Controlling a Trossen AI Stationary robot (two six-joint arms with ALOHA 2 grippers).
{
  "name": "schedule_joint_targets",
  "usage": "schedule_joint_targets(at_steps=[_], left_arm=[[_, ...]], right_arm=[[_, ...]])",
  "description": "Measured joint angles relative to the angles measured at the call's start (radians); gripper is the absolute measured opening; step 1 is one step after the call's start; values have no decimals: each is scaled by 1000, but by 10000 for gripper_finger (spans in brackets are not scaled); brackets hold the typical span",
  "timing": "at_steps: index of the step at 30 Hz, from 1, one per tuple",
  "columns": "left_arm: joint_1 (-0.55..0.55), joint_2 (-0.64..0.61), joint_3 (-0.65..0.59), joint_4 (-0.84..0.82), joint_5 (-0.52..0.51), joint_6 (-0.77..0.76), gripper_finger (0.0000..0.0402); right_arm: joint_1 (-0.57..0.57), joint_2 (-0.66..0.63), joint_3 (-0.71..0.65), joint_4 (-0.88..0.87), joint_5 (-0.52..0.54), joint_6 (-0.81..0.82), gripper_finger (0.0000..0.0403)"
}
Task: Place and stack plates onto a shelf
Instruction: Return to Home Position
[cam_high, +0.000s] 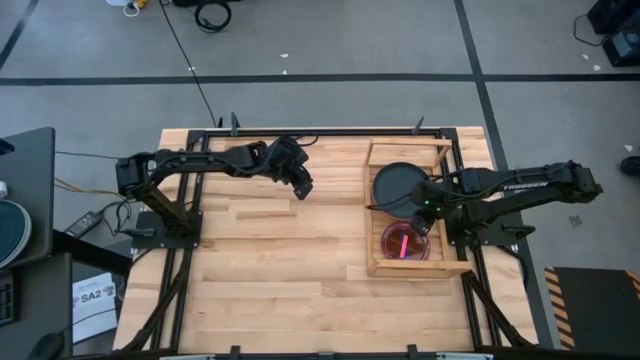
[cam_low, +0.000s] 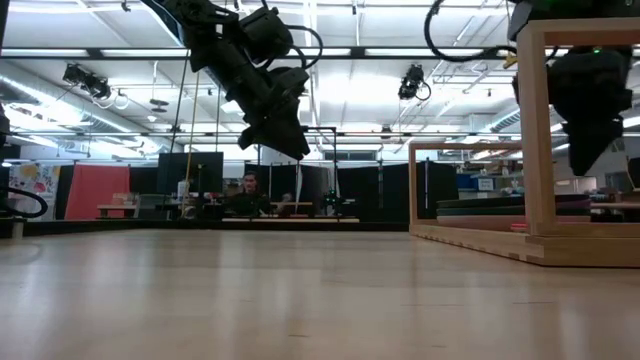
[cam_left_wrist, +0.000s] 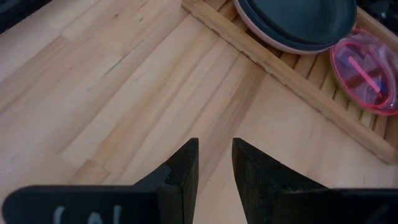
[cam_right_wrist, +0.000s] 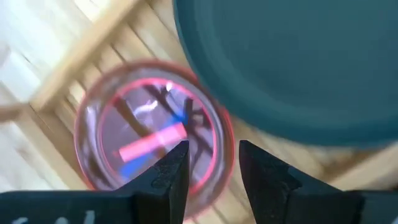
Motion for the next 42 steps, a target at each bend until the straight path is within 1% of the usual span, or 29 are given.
schedule_joint_targets(at_steps=[3,6,9,12,16,21,23,25,29,34,37,39,42], left_arm=[[-8,0,0,1,-3,71,103],[-28,0,0,3,-5,158,103],[-60,0,0,3,-4,177,103],[-93,-16,-1,-2,-6,211,103],[-132,-60,-1,-14,-20,220,103],[-171,-166,-1,-70,-23,222,103],[-187,-224,-10,-93,-30,222,103],[-205,-287,-28,-110,-47,222,103],[-252,-420,-94,-161,-116,212,103],[-334,-635,-249,-175,-208,141,103],[-388,-779,-356,-175,-260,95,103],[-421,-876,-420,-174,-288,68,103],[-464,-1017,-506,-173,-321,55,103]], right_arm=[[0,0,0,63,32,-46,142],[0,0,0,140,36,-107,135],[0,0,0,203,27,-147,122],[0,-5,0,233,-8,-176,107],[0,-37,0,251,-47,-176,91],[0,-124,0,252,-48,-181,84],[0,-167,0,252,-37,-186,83],[0,-212,0,251,-4,-187,84],[0,-296,0,245,54,-189,84],[0,-387,0,234,62,-205,83],[0,-434,0,196,32,-265,83],[0,-464,0,177,13,-268,83],[0,-504,0,173,18,-258,83]])
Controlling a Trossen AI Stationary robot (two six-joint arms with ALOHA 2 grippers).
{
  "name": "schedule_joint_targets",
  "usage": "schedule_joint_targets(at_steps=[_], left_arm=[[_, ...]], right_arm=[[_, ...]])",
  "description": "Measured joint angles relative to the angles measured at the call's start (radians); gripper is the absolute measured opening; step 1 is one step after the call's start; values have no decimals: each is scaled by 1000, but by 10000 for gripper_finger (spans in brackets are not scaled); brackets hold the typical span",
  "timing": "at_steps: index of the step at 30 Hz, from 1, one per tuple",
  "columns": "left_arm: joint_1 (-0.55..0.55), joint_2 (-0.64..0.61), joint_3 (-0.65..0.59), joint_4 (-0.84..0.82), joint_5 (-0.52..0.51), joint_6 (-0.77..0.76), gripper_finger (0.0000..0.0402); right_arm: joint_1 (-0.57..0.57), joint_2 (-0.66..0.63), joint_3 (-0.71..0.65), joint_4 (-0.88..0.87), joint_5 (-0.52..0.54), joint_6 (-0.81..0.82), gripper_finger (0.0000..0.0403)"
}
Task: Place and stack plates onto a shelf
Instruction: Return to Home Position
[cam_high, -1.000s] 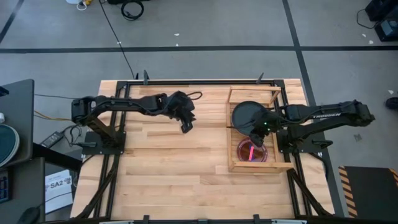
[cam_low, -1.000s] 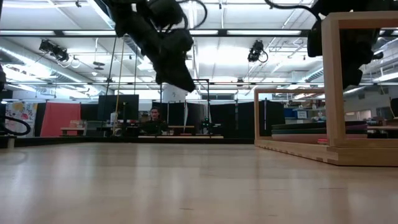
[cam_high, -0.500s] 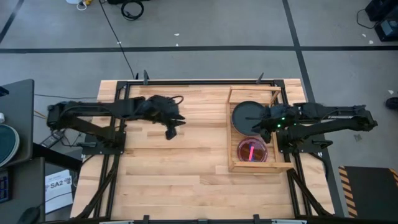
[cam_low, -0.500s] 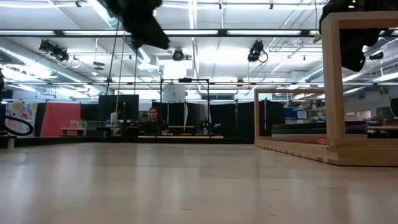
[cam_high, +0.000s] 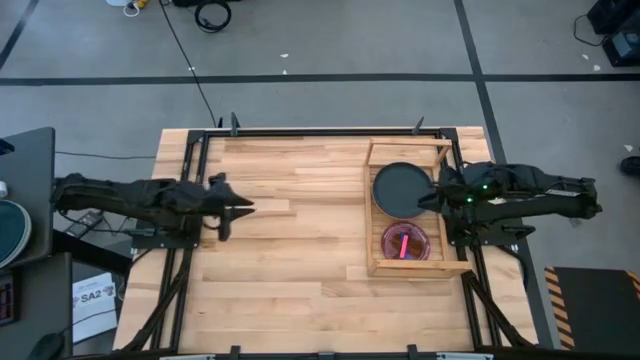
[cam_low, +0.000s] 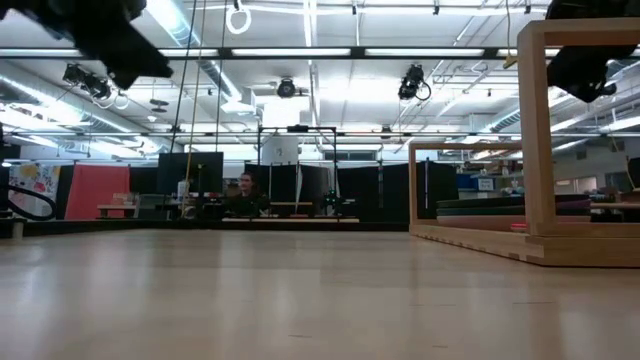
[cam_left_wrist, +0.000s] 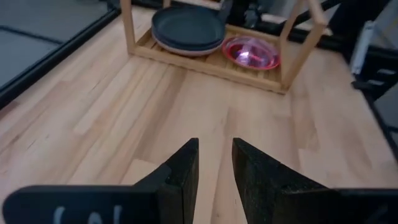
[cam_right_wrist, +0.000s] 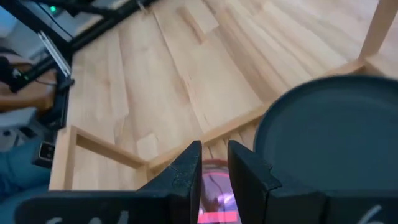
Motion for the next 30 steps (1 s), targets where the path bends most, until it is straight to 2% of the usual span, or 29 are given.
schedule_joint_targets(at_steps=[8,16,21,30], left_arm=[[-35,-307,-160,7,-10,17,103],[-35,-497,-288,77,-4,142,103],[-35,-585,-335,82,-2,189,103],[-32,-580,-339,145,-2,295,103]], right_arm=[[0,-83,0,42,35,-6,83],[0,-163,0,83,32,-7,83],[0,-207,0,82,31,-8,83],[0,-265,0,173,31,-107,83]])
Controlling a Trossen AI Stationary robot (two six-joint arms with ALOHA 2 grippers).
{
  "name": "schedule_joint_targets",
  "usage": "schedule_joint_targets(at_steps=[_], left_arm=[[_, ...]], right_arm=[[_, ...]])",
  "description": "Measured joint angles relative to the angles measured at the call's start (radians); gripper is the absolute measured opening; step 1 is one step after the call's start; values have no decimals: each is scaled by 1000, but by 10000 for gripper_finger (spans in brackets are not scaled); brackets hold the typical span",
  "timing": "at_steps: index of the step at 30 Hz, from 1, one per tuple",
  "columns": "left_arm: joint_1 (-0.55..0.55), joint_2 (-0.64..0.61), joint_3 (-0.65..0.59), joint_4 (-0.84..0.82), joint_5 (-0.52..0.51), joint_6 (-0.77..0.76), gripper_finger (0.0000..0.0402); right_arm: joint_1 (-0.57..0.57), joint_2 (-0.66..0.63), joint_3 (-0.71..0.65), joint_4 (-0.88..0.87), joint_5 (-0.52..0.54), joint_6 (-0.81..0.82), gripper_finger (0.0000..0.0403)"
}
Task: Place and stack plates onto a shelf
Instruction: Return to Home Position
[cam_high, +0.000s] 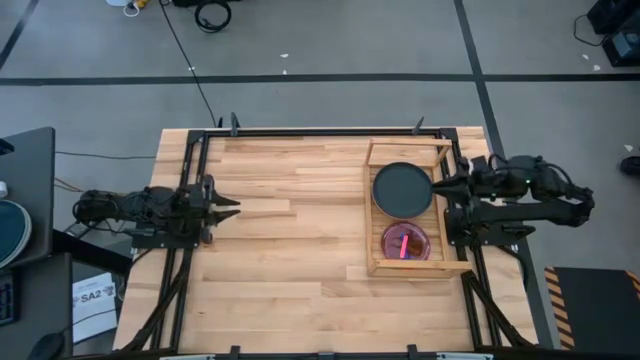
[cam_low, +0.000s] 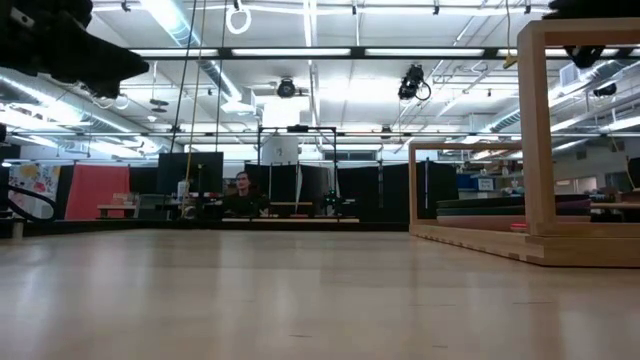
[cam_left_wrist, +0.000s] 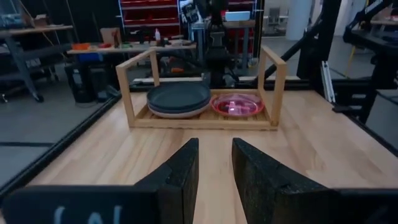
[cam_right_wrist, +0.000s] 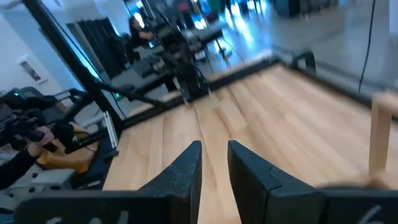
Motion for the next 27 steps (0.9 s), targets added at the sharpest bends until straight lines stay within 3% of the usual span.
schedule_joint_targets(at_steps=[10,22,27], left_arm=[[0,0,0,58,0,121,103],[79,1,-52,139,-3,166,103],[132,1,-94,168,50,156,103]], right_arm=[[0,-4,-135,405,-36,-283,83],[0,-4,-292,540,-23,-285,83],[-1,-4,-358,581,-22,-268,83]])
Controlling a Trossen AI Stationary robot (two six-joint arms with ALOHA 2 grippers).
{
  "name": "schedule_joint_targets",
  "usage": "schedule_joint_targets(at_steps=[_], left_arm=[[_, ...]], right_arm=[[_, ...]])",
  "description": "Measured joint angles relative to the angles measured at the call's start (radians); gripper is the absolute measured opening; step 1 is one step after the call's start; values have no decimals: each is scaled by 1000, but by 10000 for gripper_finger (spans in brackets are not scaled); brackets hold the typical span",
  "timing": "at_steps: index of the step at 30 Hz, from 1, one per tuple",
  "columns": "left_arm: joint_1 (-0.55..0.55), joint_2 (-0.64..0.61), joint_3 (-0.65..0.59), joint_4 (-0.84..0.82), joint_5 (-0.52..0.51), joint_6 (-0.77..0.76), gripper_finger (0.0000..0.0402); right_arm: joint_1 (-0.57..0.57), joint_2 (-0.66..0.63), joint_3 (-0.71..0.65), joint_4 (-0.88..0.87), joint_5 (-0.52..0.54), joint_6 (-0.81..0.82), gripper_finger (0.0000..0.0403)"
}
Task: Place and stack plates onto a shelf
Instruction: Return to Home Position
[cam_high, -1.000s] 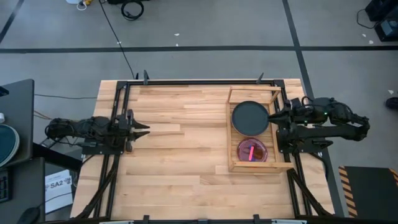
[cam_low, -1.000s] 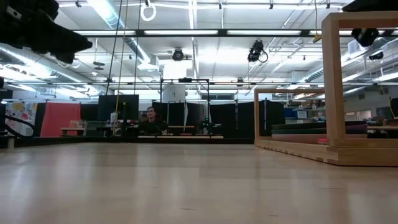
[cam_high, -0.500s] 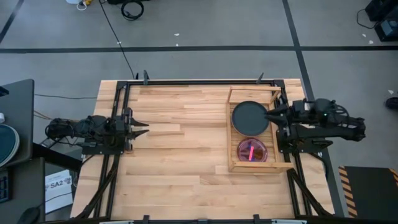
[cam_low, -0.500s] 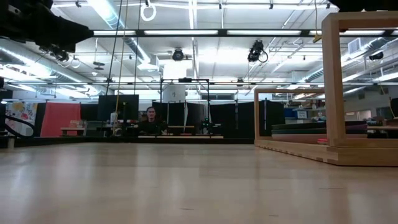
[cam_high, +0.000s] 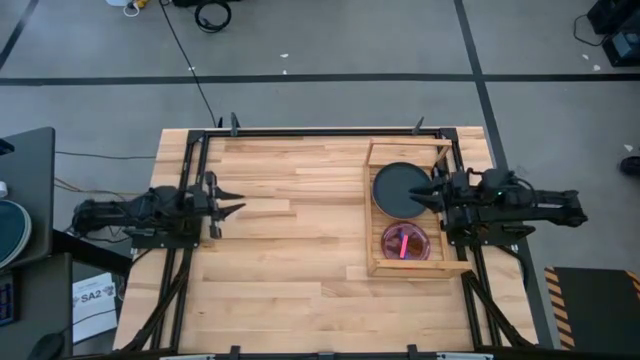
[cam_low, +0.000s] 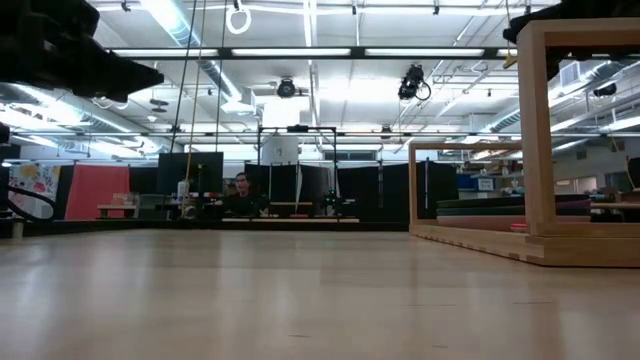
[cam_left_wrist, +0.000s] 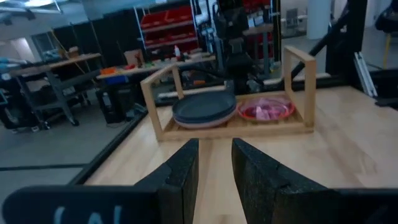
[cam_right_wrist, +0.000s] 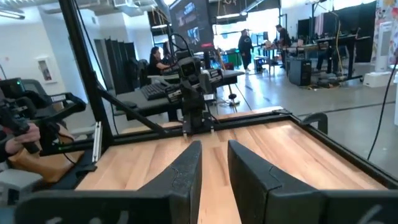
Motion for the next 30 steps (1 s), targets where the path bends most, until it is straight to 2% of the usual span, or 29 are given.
schedule_joint_targets(at_steps=[12,25,30], left_arm=[[75,1,-1,-36,83,-1,103],[93,1,-1,-102,84,-28,103],[93,1,-1,-129,84,-34,103]], right_arm=[[0,0,-122,126,1,13,83],[0,0,-176,143,5,29,83],[0,0,-234,200,5,32,83]])
